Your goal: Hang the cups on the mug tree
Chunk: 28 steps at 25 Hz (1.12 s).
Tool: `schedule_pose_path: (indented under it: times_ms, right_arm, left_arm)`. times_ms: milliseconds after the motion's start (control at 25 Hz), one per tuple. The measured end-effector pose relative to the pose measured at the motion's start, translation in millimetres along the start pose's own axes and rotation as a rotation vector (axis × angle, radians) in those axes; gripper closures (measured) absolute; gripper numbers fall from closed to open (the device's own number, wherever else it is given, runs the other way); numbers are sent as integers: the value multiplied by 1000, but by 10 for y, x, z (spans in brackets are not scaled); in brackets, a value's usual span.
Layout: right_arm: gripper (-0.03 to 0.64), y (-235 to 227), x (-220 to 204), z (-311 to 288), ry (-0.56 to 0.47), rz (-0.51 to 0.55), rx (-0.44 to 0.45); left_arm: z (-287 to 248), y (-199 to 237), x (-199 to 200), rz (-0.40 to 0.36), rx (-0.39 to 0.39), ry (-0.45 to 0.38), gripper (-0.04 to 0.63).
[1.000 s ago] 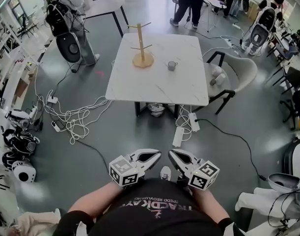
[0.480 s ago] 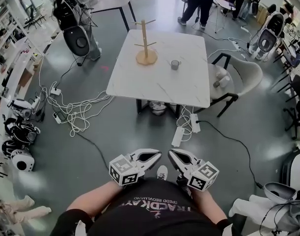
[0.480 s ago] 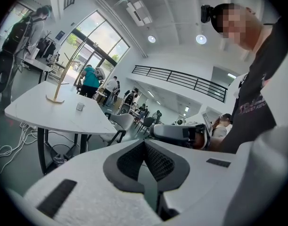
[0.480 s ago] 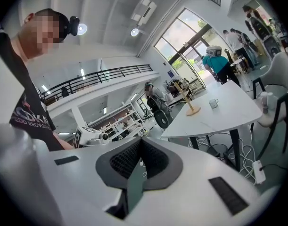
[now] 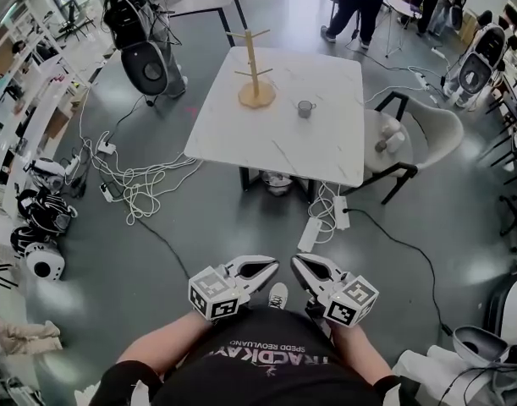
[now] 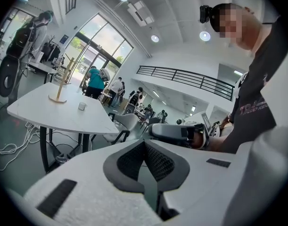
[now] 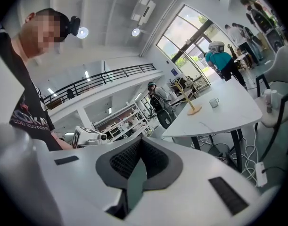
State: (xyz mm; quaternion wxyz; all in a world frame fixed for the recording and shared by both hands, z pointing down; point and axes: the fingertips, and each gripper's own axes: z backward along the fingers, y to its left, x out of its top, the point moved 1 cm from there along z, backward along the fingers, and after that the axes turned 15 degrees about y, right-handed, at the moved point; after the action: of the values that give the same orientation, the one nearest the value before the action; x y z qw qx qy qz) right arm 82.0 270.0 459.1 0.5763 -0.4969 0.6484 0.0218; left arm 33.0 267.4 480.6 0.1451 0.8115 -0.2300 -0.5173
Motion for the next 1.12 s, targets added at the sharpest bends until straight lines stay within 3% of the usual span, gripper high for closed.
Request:
schedule_pose_path:
  times_ms: [480, 1120]
  right_arm:
    - [607, -197, 204, -141, 6, -16, 10]
    - [607, -460, 794, -1155, -23, -31, -66]
  left_arm:
    - [8, 233, 187, 20, 35, -32, 598]
    - [458, 1325, 540, 5, -33, -15, 598]
